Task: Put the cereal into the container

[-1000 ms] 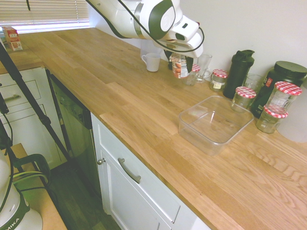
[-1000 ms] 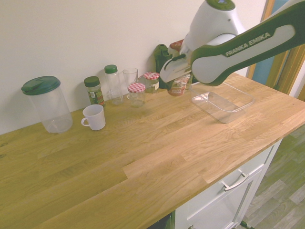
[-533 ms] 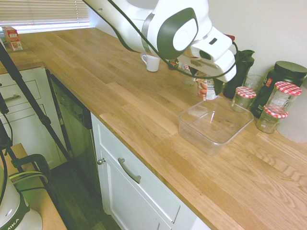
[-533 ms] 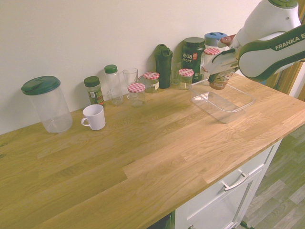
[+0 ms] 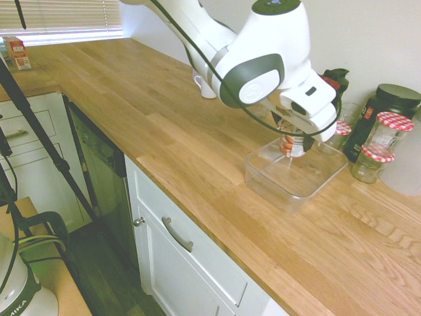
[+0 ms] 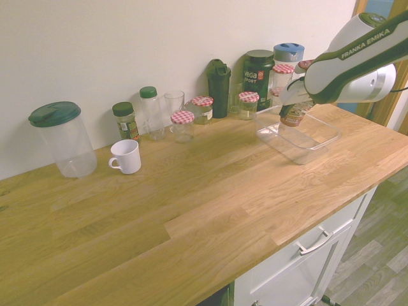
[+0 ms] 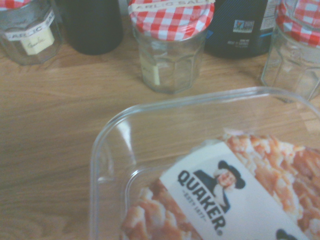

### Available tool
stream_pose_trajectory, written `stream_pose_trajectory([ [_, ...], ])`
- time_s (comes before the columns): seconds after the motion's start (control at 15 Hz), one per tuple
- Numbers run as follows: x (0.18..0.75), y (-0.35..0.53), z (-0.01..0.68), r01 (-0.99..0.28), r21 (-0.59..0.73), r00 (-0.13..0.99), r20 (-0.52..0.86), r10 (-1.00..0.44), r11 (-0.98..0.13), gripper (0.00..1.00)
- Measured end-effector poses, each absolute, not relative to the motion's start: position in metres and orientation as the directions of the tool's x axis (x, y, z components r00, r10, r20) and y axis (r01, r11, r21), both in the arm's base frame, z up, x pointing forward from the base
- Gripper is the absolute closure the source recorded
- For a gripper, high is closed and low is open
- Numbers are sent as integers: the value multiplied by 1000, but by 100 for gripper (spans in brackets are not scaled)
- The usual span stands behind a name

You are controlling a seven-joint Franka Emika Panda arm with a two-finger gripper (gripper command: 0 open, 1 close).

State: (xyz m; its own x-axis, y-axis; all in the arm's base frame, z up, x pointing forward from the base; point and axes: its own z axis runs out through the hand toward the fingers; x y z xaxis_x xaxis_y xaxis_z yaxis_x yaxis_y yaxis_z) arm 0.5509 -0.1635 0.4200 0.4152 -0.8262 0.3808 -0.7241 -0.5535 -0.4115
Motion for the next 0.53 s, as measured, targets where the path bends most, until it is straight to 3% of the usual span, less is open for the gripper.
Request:
stream_pose_trajectory([
  [0.53,572,-196,378,-759,-339,450,342,-825,-555,100],
])
